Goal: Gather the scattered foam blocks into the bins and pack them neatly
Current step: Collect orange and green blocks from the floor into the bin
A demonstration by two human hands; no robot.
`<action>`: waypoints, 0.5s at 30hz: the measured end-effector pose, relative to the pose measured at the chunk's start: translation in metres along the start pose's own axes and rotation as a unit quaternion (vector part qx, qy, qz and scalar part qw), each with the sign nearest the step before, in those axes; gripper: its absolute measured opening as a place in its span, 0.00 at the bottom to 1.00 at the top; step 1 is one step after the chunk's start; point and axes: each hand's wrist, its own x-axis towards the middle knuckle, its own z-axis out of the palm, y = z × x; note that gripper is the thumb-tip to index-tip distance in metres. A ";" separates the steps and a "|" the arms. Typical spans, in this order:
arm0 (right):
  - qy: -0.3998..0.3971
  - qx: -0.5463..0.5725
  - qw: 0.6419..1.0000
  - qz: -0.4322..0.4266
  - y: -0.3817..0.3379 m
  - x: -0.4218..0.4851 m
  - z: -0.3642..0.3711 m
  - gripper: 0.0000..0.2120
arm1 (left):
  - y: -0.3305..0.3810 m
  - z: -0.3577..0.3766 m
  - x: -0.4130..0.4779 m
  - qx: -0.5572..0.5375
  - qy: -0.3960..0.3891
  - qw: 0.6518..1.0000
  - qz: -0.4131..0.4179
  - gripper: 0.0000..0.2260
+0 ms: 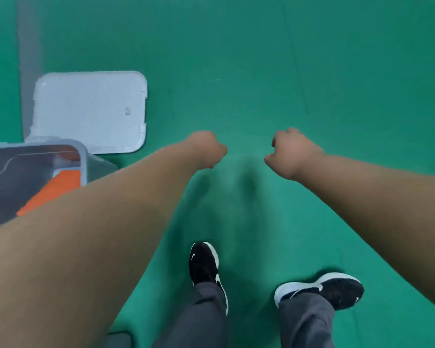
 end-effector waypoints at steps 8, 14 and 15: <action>0.003 0.117 0.982 0.150 0.230 -0.050 0.011 0.22 | 0.212 0.120 0.018 0.197 -0.081 0.969 0.129 0.14; 0.002 0.166 0.962 0.217 0.389 -0.097 0.020 0.21 | 0.355 0.215 0.019 0.315 -0.102 0.925 0.186 0.16; 0.007 0.172 0.959 0.225 0.416 -0.105 0.021 0.21 | 0.379 0.232 0.020 0.328 -0.108 0.919 0.191 0.15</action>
